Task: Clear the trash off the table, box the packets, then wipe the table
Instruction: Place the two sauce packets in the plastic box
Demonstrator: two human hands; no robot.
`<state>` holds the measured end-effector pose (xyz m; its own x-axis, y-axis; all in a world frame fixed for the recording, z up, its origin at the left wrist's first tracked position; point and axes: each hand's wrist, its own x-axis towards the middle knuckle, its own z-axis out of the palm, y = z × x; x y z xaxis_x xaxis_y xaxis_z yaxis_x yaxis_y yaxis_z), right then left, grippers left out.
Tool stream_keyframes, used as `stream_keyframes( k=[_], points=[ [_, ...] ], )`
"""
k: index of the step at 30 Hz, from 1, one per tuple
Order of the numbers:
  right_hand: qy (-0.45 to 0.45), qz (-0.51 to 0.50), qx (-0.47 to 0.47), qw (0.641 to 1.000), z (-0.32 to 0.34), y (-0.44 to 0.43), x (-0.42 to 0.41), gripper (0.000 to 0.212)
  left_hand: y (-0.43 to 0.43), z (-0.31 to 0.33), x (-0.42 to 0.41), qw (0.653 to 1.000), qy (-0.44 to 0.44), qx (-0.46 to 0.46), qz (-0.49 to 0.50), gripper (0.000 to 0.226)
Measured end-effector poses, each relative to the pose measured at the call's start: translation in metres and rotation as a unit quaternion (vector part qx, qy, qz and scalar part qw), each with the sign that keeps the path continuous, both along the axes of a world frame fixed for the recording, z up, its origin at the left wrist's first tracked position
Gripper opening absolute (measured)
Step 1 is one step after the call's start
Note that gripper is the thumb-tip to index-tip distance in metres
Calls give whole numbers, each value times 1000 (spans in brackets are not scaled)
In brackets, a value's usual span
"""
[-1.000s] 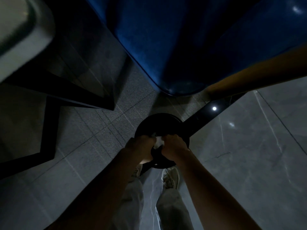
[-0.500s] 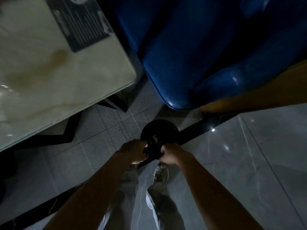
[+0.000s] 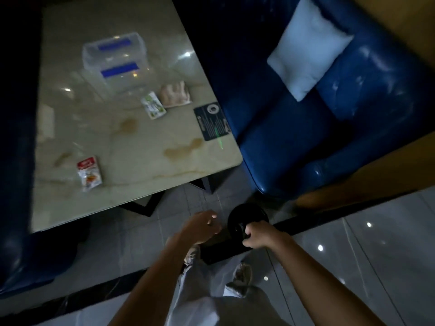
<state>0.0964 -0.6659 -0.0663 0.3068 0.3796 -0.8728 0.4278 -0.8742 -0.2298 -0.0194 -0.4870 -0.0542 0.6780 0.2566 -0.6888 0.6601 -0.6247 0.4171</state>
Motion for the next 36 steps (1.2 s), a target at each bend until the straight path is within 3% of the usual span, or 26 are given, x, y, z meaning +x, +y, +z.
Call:
stream_keyframes(
  k=[11, 15, 18, 22, 28, 32, 36],
  points=[
    [-66, 99, 25, 993, 72, 101, -35, 44, 94, 54, -95, 998, -22, 53, 16, 50],
    [-77, 126, 30, 989, 75, 148, -46, 26, 135, 56, -116, 997, -24, 64, 28, 50],
    [-83, 120, 32, 989, 74, 182, -54, 36, 166, 56, -128, 997, -22, 70, 36, 51],
    [-85, 145, 44, 985, 74, 223, -65, 27, 205, 56, -143, 996, -29, 67, 56, 52],
    [-90, 138, 49, 985, 70, 269, -66, 39, 255, 52, -153, 995, -32, 71, 59, 49],
    [-101, 175, 49, 978, 69, 298, -59, 29, 280, 49, -151, 993, -32, 73, 84, 50],
    [-104, 203, 45, 973, 64, 322, -47, 37, 297, 44, -146, 992, -23, 71, 106, 50]
  ],
)
